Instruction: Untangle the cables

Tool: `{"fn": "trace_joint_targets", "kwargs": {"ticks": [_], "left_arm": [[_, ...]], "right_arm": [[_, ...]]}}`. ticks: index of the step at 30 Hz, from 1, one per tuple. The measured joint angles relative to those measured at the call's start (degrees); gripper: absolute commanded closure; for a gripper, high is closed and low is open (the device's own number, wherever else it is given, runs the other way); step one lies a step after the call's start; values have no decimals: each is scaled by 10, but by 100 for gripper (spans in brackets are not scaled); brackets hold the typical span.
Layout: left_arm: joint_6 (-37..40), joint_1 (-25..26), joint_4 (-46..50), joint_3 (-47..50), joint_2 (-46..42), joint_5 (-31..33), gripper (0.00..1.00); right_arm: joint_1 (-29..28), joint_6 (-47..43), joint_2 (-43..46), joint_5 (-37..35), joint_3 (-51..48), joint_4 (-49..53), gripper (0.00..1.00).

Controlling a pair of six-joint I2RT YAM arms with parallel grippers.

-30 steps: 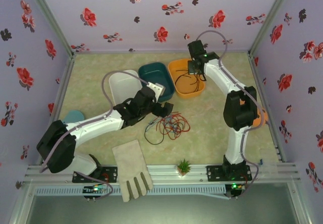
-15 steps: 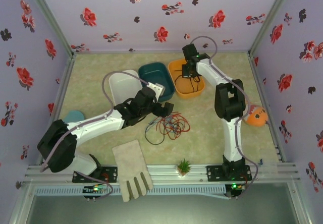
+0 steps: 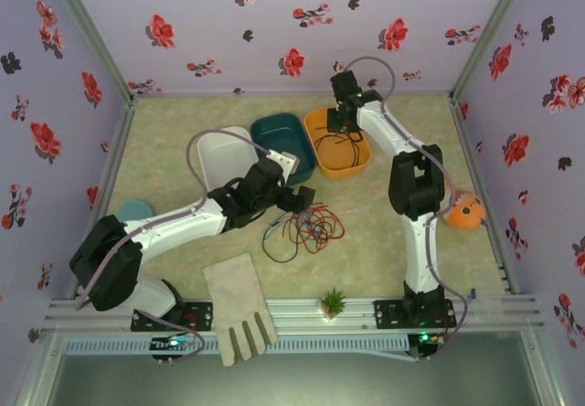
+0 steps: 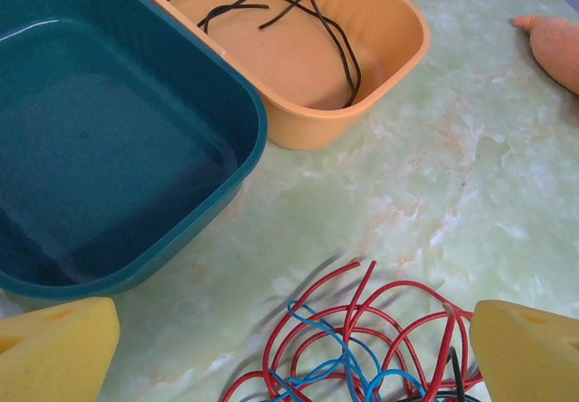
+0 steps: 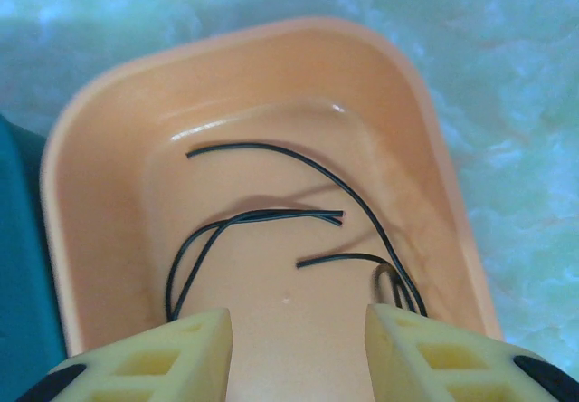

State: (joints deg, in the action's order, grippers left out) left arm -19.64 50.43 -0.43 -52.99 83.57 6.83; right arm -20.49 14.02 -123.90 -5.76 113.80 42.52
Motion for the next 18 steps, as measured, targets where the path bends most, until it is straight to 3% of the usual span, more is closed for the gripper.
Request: {"fn": "trace_joint_targets", "kwargs": {"ticks": [7,18], "left_arm": [[-5,-1,0,0,0,0,0],[-10,-2,0,0,0,0,0]], "right_arm": [[0,0,79,-22,-27,-2,56],[11,10,73,-91,-35,31,55]]}}
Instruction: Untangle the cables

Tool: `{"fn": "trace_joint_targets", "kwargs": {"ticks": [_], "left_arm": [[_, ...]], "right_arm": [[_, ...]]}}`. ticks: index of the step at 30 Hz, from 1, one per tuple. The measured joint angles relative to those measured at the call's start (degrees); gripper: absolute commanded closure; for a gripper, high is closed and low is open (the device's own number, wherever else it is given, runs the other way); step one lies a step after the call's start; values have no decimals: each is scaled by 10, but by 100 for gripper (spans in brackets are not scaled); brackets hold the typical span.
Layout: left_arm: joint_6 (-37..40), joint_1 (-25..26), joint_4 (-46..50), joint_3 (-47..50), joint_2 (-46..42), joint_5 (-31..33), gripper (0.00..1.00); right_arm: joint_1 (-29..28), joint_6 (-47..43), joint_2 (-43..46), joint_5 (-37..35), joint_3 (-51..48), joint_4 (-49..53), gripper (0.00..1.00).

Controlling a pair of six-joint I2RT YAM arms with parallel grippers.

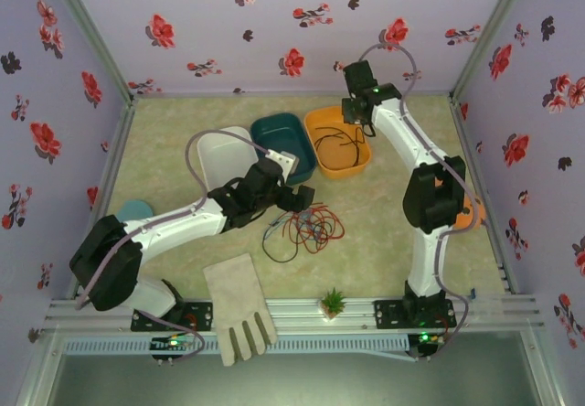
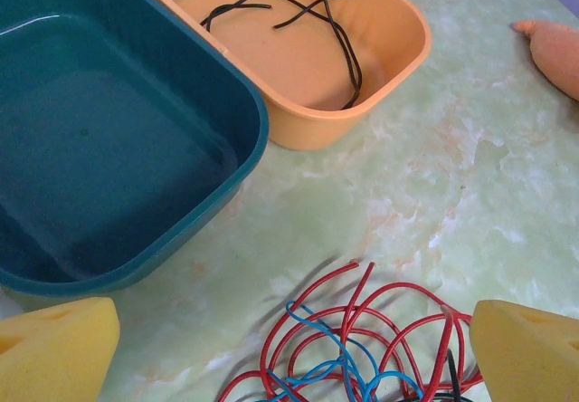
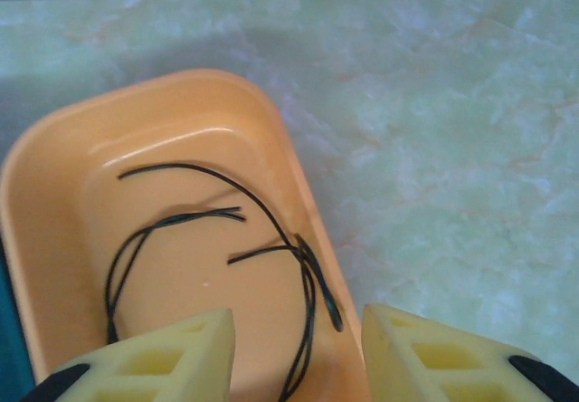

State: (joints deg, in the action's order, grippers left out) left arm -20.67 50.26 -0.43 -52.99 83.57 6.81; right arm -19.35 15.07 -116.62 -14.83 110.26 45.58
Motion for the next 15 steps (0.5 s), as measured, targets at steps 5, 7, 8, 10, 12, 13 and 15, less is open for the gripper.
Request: {"fn": "trace_joint_targets", "kwargs": {"ticks": [5,7,8,10,12,13,15], "left_arm": [[0,-2,0,0,0,0,0],[0,-2,0,0,0,0,0],[0,-2,0,0,0,0,0],[0,-3,0,0,0,0,0],[0,-3,0,0,0,0,0],[0,-3,0,0,0,0,0],[0,-3,0,0,0,0,0]], "right_arm": [[4,5,-25,-5,-4,12,54],[5,6,-34,-5,-7,18,55],[6,6,-38,-5,-8,21,55],[6,6,-46,-5,-9,27,58],[6,7,-53,-5,-9,28,62],[7,7,-56,-4,-10,28,64],[8,7,-62,-5,-9,29,66]]}}
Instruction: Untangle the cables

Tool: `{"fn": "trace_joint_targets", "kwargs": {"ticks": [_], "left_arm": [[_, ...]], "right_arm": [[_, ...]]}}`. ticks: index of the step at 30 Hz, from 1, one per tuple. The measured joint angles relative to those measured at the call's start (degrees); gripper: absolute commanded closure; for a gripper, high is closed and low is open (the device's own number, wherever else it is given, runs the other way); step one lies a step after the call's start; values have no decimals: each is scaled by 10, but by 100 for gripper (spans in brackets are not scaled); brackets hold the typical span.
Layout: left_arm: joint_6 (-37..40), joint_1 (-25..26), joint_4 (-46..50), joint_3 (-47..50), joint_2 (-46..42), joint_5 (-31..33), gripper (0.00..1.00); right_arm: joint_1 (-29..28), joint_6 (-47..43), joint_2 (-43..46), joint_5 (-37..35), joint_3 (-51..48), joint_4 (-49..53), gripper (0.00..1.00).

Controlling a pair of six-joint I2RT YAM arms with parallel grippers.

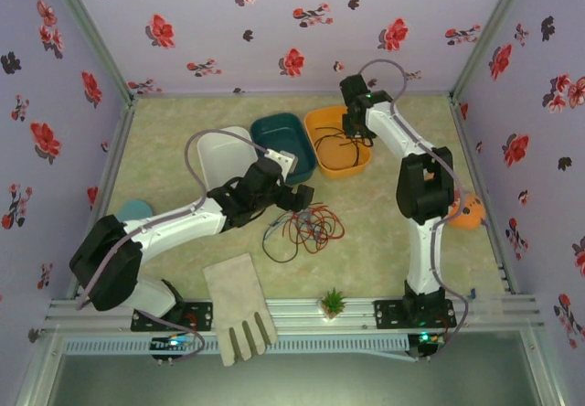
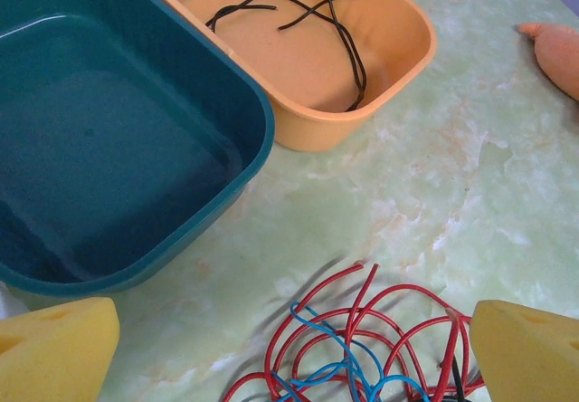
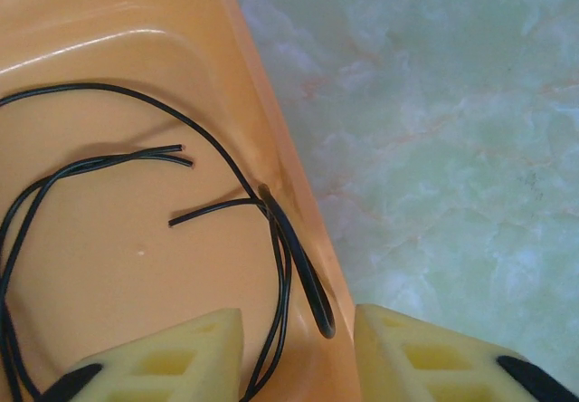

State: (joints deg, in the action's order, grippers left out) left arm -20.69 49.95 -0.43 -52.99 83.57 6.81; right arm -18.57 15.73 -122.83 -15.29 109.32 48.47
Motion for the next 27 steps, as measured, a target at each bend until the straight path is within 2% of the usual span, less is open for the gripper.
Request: {"fn": "trace_joint_targets", "kwargs": {"ticks": [4,6,8,16,27], "left_arm": [[0,-1,0,0,0,0,0],[0,-2,0,0,0,0,0],[0,-3,0,0,0,0,0],[0,-9,1,0,0,0,0],[0,-16,5,0,0,0,0]], "right_arm": [[3,0,-10,0,0,1,74],[5,-1,-15,0,2,3,91],[5,0,-22,2,9,8,100],[-13,-17,-22,-18,42,18,100],[-79,-106,-21,-188,129,42,100]]}}
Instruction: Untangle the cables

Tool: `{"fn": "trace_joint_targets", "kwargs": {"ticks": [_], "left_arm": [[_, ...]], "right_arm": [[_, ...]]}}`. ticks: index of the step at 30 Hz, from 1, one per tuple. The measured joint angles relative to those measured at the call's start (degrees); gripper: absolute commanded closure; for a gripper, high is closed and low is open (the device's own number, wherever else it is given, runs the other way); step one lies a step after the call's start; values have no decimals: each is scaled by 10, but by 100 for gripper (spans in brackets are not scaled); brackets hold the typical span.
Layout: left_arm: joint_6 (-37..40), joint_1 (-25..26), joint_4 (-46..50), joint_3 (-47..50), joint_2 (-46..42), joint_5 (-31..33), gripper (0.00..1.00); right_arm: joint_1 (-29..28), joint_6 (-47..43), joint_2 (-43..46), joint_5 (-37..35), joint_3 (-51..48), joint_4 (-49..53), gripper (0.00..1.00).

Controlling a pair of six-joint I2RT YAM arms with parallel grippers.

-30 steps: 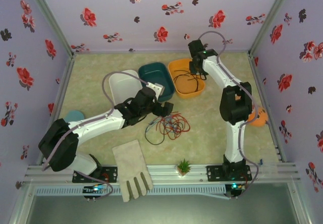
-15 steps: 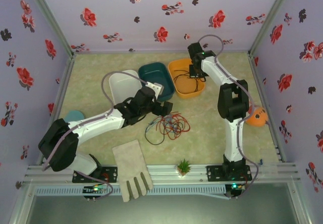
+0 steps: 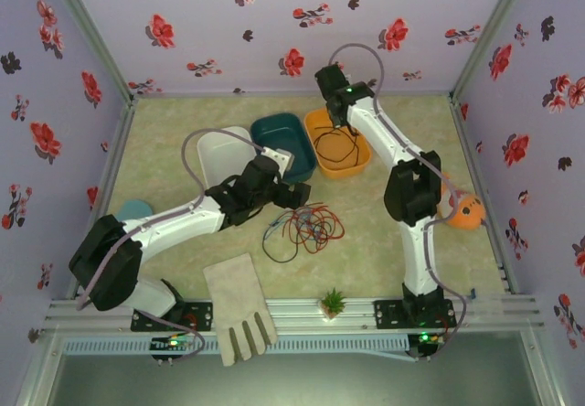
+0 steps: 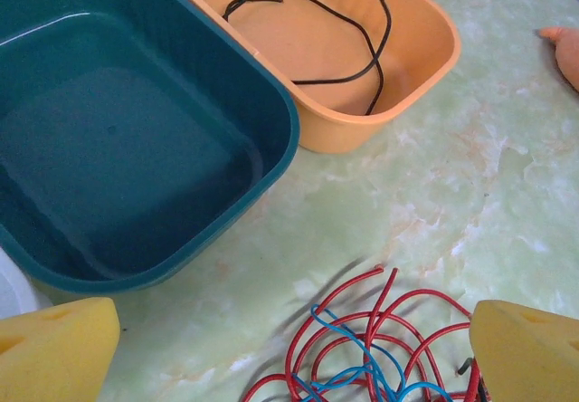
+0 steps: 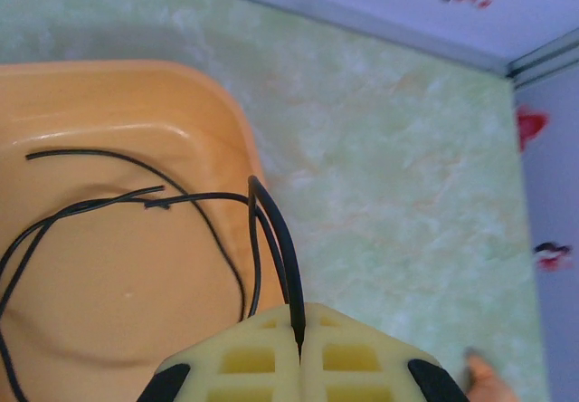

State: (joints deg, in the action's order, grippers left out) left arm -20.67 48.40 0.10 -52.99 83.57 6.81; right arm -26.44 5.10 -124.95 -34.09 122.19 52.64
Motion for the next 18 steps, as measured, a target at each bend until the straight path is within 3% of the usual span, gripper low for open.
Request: {"fn": "trace_joint_targets", "kwargs": {"ticks": [9,18], "left_arm": [[0,-1,1,0,0,0,0],[0,-2,2,0,0,0,0]], "right_arm": [[-9,-51,-104,-52,72,-4,100],[-20,-65,-174,-18,84,2,100]]}}
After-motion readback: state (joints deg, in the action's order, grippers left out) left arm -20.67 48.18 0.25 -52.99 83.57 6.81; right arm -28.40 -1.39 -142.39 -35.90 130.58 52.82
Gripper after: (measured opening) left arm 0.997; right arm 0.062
